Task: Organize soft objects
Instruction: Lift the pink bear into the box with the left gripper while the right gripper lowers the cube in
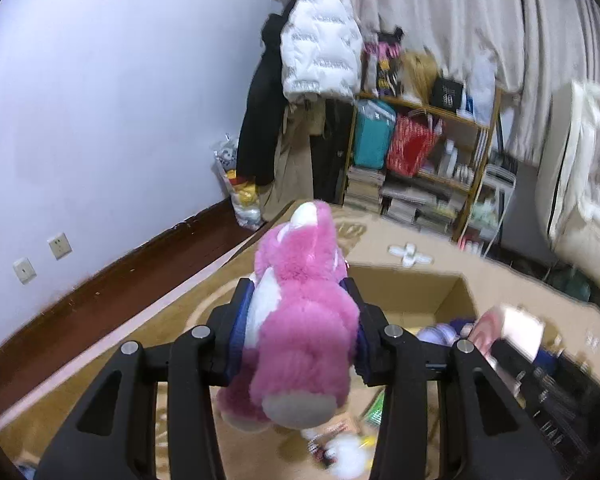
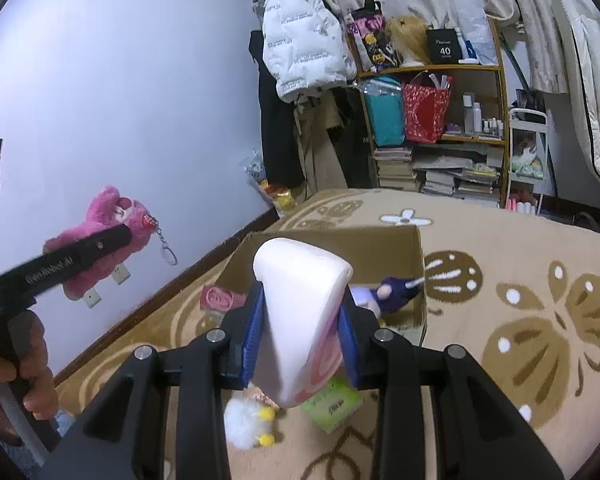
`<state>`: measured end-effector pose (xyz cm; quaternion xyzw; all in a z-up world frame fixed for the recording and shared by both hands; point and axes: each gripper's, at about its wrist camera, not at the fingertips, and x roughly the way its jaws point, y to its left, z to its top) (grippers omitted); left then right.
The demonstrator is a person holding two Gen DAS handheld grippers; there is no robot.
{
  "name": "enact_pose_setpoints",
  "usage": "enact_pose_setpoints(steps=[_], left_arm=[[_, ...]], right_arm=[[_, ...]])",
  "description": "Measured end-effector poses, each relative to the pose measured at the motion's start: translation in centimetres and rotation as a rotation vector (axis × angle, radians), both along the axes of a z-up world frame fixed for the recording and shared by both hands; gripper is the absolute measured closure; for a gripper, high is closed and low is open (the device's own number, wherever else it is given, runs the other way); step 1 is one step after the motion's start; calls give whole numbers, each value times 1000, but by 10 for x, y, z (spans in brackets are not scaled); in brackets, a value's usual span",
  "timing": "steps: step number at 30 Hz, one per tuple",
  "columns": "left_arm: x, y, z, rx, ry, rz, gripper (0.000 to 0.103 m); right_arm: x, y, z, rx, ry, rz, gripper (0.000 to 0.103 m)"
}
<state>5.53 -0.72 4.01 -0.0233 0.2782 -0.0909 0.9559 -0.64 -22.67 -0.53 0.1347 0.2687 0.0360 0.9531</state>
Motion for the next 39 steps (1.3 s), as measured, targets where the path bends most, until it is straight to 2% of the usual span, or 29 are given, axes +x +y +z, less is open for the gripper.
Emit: enact_pose_setpoints(steps=[2, 6, 14, 17, 22, 29, 36, 39], left_arm=[[3, -3, 8, -13, -21, 3, 61], [11, -11, 16, 18, -63, -2, 61], [28, -29, 16, 55, -83, -26, 61], [36, -32, 11, 73, -77, -32, 61], [46, -35, 5, 46, -73, -59, 61], [57, -39, -19, 53, -43, -80, 61], [63, -49, -39, 71, -25, -99, 61], [65, -58, -43, 59, -18, -151, 64]], right_arm=[[1, -2, 2, 1, -15, -6, 67], [3, -5, 7, -17, -52, -36, 67], [18, -11, 12, -42, -92, -56, 67], [28, -16, 9, -35, -86, -56, 67], [39, -23, 8, -28, -89, -51, 67], [55, -38, 0, 34, -73, -35, 67], [70, -36, -6, 37, -65, -11, 66], [72, -36, -12, 46, -50, -5, 65]])
